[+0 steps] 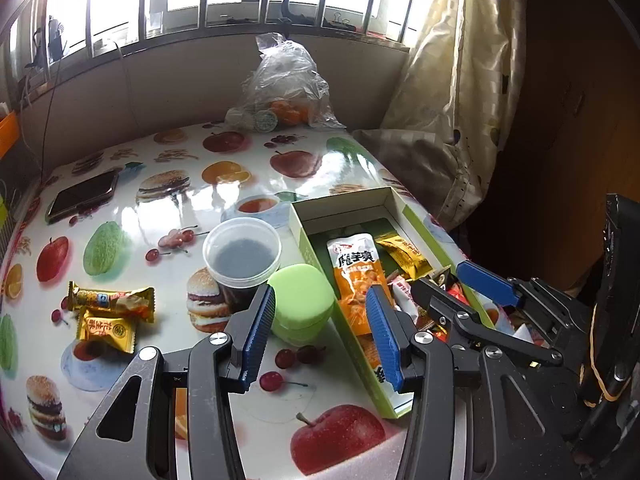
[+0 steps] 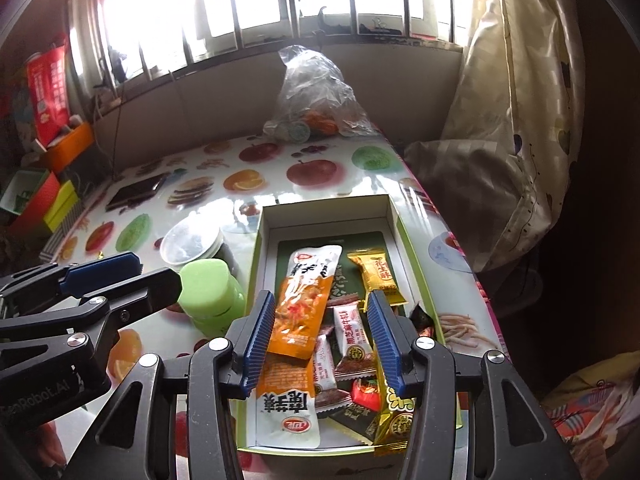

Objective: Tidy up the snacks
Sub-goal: 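Move both tools back to the remaining gold candy and wafer bar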

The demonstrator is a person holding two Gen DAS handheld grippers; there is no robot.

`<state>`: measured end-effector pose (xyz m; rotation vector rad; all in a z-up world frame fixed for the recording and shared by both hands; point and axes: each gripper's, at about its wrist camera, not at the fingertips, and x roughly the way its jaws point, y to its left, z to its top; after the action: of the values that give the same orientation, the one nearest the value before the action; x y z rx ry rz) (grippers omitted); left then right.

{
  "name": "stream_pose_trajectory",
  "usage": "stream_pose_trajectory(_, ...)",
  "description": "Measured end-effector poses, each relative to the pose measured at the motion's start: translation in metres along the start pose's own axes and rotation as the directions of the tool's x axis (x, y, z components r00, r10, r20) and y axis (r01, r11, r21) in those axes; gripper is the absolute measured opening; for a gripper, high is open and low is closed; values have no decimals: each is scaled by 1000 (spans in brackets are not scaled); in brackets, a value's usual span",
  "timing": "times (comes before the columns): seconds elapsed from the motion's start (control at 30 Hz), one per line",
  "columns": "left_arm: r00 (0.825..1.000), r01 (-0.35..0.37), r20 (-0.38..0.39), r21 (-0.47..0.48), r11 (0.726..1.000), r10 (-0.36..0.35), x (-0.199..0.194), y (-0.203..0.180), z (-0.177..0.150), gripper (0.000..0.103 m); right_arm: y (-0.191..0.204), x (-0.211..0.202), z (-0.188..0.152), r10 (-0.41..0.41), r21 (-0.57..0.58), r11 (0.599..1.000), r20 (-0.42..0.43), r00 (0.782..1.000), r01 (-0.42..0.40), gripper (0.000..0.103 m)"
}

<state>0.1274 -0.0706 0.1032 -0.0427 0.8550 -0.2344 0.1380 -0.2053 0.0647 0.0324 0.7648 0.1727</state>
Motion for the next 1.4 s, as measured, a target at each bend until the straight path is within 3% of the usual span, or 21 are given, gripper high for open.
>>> stream_pose_trajectory(0.7,994,-108,6,-135,985,110,-27,87,-29,49,84,11,9,128,-101,987,2,992,-128,48)
stream_pose_trajectory(1.07,982,-186,-17,-269,945,189,-33,156,-52,49,132,38,10,198,-177,963,-44,979,-203,47)
stream_pose_trajectory(1.4,972,-233,-46,-353,906,231,-38,207,-74,49,185,70,3,274,-260,918,-127,953,-298,48)
